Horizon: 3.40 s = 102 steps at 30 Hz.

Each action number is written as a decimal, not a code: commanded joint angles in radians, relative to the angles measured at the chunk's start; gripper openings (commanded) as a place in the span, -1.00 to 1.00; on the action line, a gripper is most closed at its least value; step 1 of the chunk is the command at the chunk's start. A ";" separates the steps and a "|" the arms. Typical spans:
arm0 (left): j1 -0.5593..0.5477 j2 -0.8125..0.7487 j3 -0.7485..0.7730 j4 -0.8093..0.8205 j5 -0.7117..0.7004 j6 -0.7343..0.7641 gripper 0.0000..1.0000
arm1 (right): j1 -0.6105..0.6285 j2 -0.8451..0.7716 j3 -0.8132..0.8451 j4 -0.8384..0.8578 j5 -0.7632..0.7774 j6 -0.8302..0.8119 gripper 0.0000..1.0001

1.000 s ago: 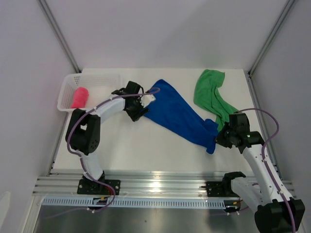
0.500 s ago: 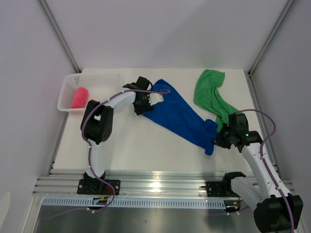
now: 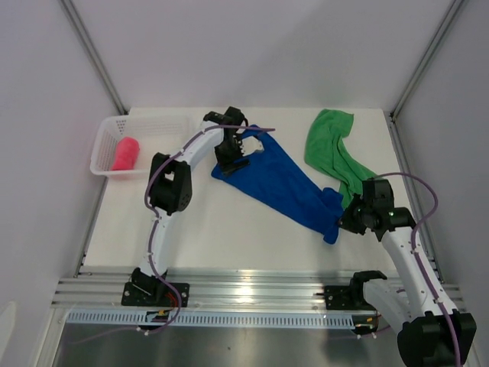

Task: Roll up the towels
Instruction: Flatten the towel

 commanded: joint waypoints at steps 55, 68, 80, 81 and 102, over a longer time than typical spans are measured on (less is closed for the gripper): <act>-0.057 -0.334 -0.213 0.045 0.017 -0.070 -0.99 | -0.333 -0.049 0.171 -0.090 -0.279 -0.170 -1.00; 0.081 -0.855 -1.066 0.100 0.062 -0.042 -0.99 | 0.067 0.037 -0.140 0.107 -0.149 0.107 -1.00; 0.083 -0.892 -1.318 0.160 0.013 -0.051 -0.99 | 0.122 0.021 -0.268 0.093 -0.037 0.175 -0.95; 0.083 -0.893 -1.318 0.159 0.010 -0.050 -0.99 | 0.122 0.020 -0.266 0.090 -0.025 0.176 -0.94; 0.170 -0.922 -0.930 -0.311 0.280 0.188 0.38 | 0.118 -0.040 0.017 -0.057 0.273 0.204 0.11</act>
